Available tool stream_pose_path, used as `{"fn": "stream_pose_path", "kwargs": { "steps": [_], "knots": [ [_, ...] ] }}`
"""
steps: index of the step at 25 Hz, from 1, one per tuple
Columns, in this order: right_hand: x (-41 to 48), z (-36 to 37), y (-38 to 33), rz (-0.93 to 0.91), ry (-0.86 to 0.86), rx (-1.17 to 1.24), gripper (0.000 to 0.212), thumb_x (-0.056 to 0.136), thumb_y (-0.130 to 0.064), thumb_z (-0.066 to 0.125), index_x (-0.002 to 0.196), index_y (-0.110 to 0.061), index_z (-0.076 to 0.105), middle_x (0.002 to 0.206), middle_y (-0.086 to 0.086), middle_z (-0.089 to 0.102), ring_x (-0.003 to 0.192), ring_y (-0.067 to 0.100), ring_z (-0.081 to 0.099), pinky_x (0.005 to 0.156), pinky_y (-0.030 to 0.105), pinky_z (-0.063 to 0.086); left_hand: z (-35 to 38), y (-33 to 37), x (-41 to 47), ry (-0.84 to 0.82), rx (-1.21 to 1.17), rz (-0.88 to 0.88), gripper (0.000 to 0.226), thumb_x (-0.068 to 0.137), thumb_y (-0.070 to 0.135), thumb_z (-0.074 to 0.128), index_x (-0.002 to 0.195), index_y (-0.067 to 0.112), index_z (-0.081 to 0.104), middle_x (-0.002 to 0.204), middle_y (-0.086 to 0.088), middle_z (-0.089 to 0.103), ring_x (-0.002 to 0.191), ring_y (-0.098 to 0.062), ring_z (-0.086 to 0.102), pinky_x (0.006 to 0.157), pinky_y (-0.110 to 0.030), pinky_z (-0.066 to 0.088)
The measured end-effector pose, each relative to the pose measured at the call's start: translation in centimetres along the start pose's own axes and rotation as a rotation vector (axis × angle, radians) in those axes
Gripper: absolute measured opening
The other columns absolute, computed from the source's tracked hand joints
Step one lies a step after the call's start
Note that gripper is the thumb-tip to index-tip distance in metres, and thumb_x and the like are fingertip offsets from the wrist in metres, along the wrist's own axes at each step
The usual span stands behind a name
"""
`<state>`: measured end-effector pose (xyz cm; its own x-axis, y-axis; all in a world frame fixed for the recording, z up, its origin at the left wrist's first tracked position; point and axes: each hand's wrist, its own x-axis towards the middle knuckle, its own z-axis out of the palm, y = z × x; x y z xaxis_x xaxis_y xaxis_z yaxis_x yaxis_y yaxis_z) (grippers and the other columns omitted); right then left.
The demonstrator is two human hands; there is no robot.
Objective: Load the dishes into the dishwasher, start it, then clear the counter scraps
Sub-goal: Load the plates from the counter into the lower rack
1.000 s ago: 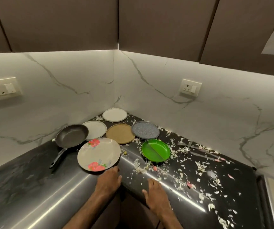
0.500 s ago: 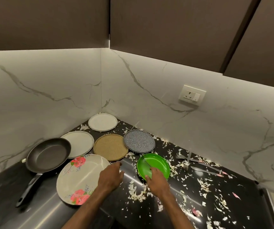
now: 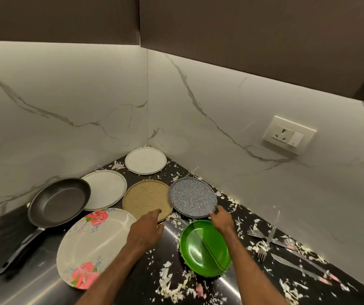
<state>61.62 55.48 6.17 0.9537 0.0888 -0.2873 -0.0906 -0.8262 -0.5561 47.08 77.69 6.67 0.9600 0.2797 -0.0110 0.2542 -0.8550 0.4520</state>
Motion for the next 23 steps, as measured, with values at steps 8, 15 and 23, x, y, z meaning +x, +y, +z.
{"fn": "stream_pose_path", "kwargs": {
  "steps": [8, 15, 23],
  "knots": [
    [7.6, 0.4, -0.6, 0.206, 0.002, 0.050, 0.066, 0.096, -0.031, 0.061, 0.142, 0.002, 0.028, 0.134, 0.017, 0.057, 0.116, 0.032, 0.061, 0.088, 0.037, 0.051, 4.6, 0.9, -0.3, -0.033, 0.044, -0.072, 0.048, 0.098, 0.044, 0.046, 0.143, 0.030, 0.037, 0.137, 0.009, 0.055, 0.122, -0.013, 0.054, 0.096, -0.032, 0.046],
    [10.1, 1.0, -0.3, 0.286, -0.012, 0.083, 0.015, 0.094, -0.010, 0.057, 0.103, 0.000, 0.065, 0.097, 0.012, 0.069, 0.078, 0.022, 0.066, 0.064, 0.028, 0.051, 4.9, 0.3, -0.3, -0.021, 0.040, -0.135, 0.047, 0.097, 0.043, 0.048, 0.142, 0.030, 0.039, 0.131, 0.009, 0.058, 0.119, -0.011, 0.055, 0.092, -0.029, 0.046],
    [7.9, 3.2, -1.4, 0.169, -0.013, -0.044, 0.073, 0.091, -0.044, 0.066, 0.141, -0.001, 0.035, 0.142, 0.020, 0.046, 0.126, 0.035, 0.051, 0.096, 0.041, 0.048, 4.9, -0.3, -1.0, -0.039, 0.061, -0.147, 0.040, 0.097, 0.044, 0.047, 0.134, 0.030, 0.043, 0.128, 0.011, 0.057, 0.115, -0.010, 0.056, 0.087, -0.028, 0.045]
  ]
}}
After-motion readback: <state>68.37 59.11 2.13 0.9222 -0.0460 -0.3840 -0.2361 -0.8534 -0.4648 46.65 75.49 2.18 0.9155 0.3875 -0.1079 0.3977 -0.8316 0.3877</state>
